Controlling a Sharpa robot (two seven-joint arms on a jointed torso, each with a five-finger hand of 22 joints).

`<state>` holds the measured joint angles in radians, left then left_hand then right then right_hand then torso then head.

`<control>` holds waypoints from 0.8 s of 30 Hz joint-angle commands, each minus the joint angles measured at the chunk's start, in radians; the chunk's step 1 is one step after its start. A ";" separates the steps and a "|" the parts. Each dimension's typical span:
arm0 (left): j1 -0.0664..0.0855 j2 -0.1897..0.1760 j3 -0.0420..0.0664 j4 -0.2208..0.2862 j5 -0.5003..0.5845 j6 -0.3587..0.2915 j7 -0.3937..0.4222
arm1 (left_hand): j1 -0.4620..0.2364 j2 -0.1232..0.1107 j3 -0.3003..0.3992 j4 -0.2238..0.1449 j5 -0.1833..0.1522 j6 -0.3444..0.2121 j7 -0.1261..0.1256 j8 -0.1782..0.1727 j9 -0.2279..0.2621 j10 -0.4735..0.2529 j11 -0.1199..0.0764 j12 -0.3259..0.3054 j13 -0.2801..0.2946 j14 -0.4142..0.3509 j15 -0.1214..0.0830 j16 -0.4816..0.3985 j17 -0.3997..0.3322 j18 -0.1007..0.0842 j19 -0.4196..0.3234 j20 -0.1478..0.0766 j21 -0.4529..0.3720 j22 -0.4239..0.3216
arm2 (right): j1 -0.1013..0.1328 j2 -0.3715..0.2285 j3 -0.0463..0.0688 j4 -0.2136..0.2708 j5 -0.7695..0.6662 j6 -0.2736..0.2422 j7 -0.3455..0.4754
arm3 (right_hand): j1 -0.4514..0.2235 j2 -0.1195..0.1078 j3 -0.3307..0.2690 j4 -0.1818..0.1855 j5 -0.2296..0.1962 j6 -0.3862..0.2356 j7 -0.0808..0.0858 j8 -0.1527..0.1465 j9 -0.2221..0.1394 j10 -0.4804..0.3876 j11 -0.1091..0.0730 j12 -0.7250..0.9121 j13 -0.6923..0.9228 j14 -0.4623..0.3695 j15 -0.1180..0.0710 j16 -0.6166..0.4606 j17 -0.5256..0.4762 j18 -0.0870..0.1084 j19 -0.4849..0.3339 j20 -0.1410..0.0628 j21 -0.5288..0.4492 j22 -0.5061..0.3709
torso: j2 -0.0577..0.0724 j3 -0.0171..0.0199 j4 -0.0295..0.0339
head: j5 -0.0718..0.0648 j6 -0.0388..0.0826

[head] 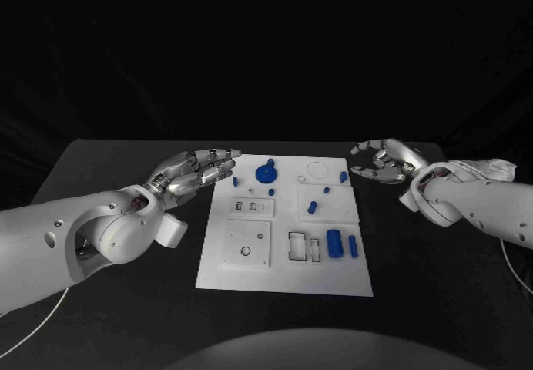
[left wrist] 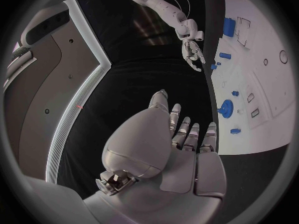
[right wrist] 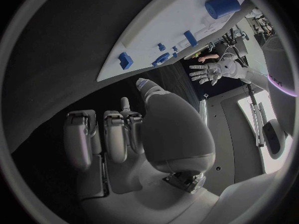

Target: Assemble the parts on the task board

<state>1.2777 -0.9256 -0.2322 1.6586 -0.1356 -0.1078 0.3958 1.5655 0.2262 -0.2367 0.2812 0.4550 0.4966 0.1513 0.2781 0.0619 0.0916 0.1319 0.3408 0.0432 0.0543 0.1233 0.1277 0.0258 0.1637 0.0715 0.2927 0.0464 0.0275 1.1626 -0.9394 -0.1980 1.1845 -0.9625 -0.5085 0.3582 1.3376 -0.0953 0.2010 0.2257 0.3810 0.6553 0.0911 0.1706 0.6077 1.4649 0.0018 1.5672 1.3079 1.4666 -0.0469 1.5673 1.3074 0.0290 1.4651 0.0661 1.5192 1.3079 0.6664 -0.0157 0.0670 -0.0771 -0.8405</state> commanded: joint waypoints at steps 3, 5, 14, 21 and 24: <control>-0.003 0.005 0.001 -0.001 -0.006 0.027 0.012 | 0.011 0.001 0.007 0.001 0.006 0.001 0.008 0.006 0.000 0.001 0.006 0.004 0.001 -0.001 0.010 0.007 0.001 0.011 0.007 -0.001 0.006 -0.001 | -0.019 0.011 0.000 -0.025 0.042 0.024 0.049 | 0.001 -0.002 -0.005 0.011 -0.017 -0.012 0.000 0.021 0.015 0.106 0.007 0.004 0.263 0.104 0.008 0.003 0.263 -0.013 0.059 0.008 0.000 0.242 | -0.002 -0.0012 0.0032 | -0.004 0.000; -0.003 0.006 0.001 -0.001 -0.006 0.028 0.011 | 0.012 0.001 0.008 0.000 0.007 0.000 0.008 0.006 0.000 0.001 0.006 0.004 0.001 -0.001 0.010 0.007 0.001 0.011 0.008 -0.001 0.007 -0.001 | -0.025 0.014 0.000 -0.032 0.037 0.036 0.042 | 0.001 -0.002 -0.006 0.012 -0.019 -0.016 0.000 0.024 0.017 0.106 0.007 0.004 0.263 0.104 0.008 0.003 0.263 -0.013 0.058 0.008 -0.001 0.242 | -0.001 -0.0017 0.0026 | -0.005 0.001; -0.003 0.002 0.001 -0.002 -0.006 0.030 0.009 | 0.017 0.004 0.012 -0.001 0.009 0.000 0.008 0.007 0.000 0.001 0.006 0.006 0.001 -0.001 0.010 0.008 0.001 0.011 0.008 -0.001 0.007 -0.001 | -0.046 0.027 0.000 -0.053 0.022 0.069 0.015 | 0.020 0.001 -0.013 0.011 -0.044 -0.044 0.003 0.067 0.045 0.106 0.009 0.004 0.263 0.104 0.011 0.003 0.263 -0.010 0.049 0.011 -0.010 0.238 | -0.001 -0.0006 0.0016 | -0.004 0.008; -0.003 0.003 0.001 -0.003 -0.007 0.029 0.010 | 0.026 0.007 0.019 -0.003 0.014 -0.004 0.009 0.006 0.000 0.001 0.007 0.006 0.001 -0.002 0.010 0.007 0.001 0.011 0.008 -0.001 0.007 -0.001 | -0.050 0.038 0.001 -0.055 0.018 0.078 0.008 | 0.044 0.005 -0.009 -0.002 -0.024 -0.061 0.000 0.096 0.063 0.106 0.008 0.004 0.263 0.104 0.009 0.003 0.263 -0.012 0.053 0.011 -0.005 0.240 | -0.001 -0.0007 0.0014 | -0.004 0.017; -0.003 0.004 0.001 -0.003 -0.007 0.029 0.011 | 0.033 0.009 0.024 -0.005 0.020 -0.005 0.009 0.006 -0.001 0.001 0.007 0.006 0.001 -0.003 0.010 0.008 0.001 0.010 0.009 -0.001 0.007 -0.001 | -0.051 0.042 0.001 -0.056 0.017 0.083 0.003 | 0.045 0.006 -0.010 -0.002 -0.022 -0.068 0.000 0.100 0.065 0.106 0.008 0.004 0.263 0.104 0.009 0.003 0.263 -0.013 0.056 0.010 -0.001 0.241 | -0.001 -0.0008 0.0017 | -0.004 0.015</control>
<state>1.2752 -0.9239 -0.2321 1.6539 -0.1371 -0.0973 0.3961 1.5906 0.2330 -0.2171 0.2758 0.4734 0.4926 0.1552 0.2780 0.0619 0.0915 0.1318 0.3408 0.0429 0.0507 0.1269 0.1315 0.0256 0.1639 0.0715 0.2927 0.0502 0.0275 1.1134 -0.8988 -0.1976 1.1297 -0.9366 -0.4542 0.3704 1.3743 -0.0873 0.1920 0.2288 0.3523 0.5954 0.0903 0.2668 0.6725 1.4685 0.0054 1.5671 1.3076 1.4627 -0.0430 1.5673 1.3081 0.0291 1.4685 0.0697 1.5121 1.3076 0.6653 -0.0162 0.0686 -0.0804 -0.8240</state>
